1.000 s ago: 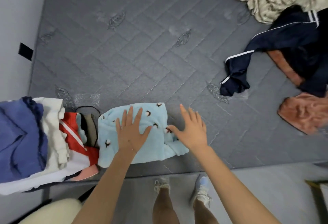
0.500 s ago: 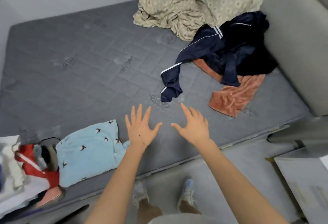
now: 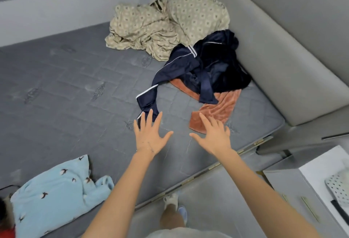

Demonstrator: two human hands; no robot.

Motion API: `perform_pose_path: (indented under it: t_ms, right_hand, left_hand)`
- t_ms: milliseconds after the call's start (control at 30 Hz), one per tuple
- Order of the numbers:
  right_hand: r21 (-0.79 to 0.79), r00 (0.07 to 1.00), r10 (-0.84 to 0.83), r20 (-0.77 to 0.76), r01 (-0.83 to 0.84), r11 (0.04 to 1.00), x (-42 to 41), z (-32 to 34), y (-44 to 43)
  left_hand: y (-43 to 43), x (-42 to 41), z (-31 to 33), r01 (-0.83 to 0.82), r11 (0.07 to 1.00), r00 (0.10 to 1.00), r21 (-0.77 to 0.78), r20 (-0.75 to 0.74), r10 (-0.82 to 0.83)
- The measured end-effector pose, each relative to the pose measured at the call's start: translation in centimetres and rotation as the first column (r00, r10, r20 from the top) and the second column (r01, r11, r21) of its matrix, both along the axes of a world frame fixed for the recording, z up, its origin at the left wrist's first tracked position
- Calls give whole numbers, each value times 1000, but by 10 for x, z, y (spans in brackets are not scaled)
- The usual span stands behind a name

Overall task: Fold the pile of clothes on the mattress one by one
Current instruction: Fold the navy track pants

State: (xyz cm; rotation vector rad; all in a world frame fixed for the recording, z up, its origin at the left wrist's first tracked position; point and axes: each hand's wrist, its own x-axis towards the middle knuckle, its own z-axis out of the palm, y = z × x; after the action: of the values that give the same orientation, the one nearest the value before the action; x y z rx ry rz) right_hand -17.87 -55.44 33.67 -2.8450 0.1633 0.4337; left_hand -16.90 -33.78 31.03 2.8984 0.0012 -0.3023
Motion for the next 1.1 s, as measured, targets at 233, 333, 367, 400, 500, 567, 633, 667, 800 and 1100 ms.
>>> perform_pose_path:
  t_ms: [233,333,367,400,500,567,633,667,800,1100]
  right_hand:
    - [16,994,-104,46,103,995,65,3,-49]
    - [23,989,-137,62,136,990,92,0,-77]
    - [22,987,-144,66,143,990,102,-1,-86]
    - [19,987,-145,64,144,989,113,-4,-97]
    - [12,992,-120,44,120,993,148,-13,-127]
    - [21,994,-100,47,99,995,177,-21,-148]
    - [10,997,-54,46,54,998,205,-30,-167]
    - [7,999,-30,36,30,1000,219,-35,-177]
    - [66,999,47,5,-47,997,282,-63,-210]
    - [121,985,172,-23,-168,978,414,-178,-219]
  left_hand:
    - [-29,79,-6,-8,1000,1000,-16,-5,8]
    - [-52,117,-14,-4,1000,1000,-23,-22,4]
    - [-60,130,-17,-6,1000,999,-21,-33,5]
    - [-69,143,-20,-7,1000,999,-18,-51,6]
    - [-96,181,-31,-9,1000,995,2,-98,9]
    - [-113,208,-39,-26,1000,993,4,-115,26]
    - [-132,232,-46,-65,998,990,-10,-125,63]
    - [-142,244,-49,-93,995,988,-21,-123,90]
    - [-175,295,-72,-204,977,977,-63,-73,199]
    - [-196,390,-188,-240,969,969,-54,-65,237]
